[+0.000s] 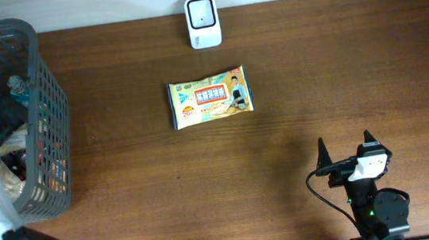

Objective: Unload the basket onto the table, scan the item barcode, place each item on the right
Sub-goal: 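Move the left gripper back into the grey basket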

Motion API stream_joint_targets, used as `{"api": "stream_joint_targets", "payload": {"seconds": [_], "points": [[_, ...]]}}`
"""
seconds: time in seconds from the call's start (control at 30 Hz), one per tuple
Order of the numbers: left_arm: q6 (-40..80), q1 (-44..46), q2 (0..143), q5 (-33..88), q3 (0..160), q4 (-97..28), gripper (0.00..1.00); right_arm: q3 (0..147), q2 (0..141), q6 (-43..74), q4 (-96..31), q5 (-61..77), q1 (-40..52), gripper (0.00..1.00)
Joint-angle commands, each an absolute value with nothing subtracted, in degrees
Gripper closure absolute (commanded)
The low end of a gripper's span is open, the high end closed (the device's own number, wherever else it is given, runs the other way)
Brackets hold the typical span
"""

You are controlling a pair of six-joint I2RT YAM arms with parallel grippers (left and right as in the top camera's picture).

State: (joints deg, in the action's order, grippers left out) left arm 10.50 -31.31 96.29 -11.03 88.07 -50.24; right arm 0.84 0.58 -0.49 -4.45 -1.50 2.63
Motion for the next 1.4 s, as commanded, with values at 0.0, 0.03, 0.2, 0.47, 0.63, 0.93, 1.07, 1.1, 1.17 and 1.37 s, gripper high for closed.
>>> {"api": "stream_joint_targets", "payload": {"seconds": [0.0, 0.03, 0.2, 0.47, 0.63, 0.93, 1.07, 1.1, 1.17, 1.37], "points": [[5.7, -31.8, 99.3, -11.9, 87.9, -50.9, 0.02, 0.3, 0.2, -0.8, -4.6, -1.6, 3.0, 0.01], [5.7, -31.9, 99.8, -11.9, 87.9, -51.1, 0.02, 0.3, 0.2, -0.8, -4.6, -1.6, 3.0, 0.01], [5.7, -33.6, 103.3, -11.9, 87.9, -52.5, 0.06, 0.3, 0.2, -0.8, -4.6, -1.6, 3.0, 0.01], [5.7, -33.9, 109.5, -11.8, 87.9, -54.2, 0.11, 0.3, 0.2, -0.8, -4.6, -1.6, 3.0, 0.02], [5.7, -33.9, 112.8, -11.1, 87.9, -53.6, 0.15, 0.3, 0.2, -0.8, -4.6, -1.6, 3.0, 0.01], [5.7, -33.9, 117.1, -7.1, 87.9, -51.8, 0.59, 0.3, 0.2, -0.8, -4.6, -1.6, 3.0, 0.01], [5.7, -34.0, 117.1, -7.1, 87.9, -51.5, 0.98, 0.3, 0.2, -0.8, -4.6, -1.6, 3.0, 0.02], [5.7, -34.0, 117.1, -7.1, 87.9, -51.4, 1.00, 0.3, 0.2, -0.8, -4.6, -1.6, 3.0, 0.01], [5.7, -34.0, 117.1, -7.1, 87.9, -51.4, 1.00, 0.3, 0.2, -0.8, -4.6, -1.6, 3.0, 0.01], [5.7, -34.0, 115.8, -7.1, 89.4, -52.4, 1.00, 0.3, 0.2, -0.8, -4.6, -1.6, 3.0, 0.02]]}}
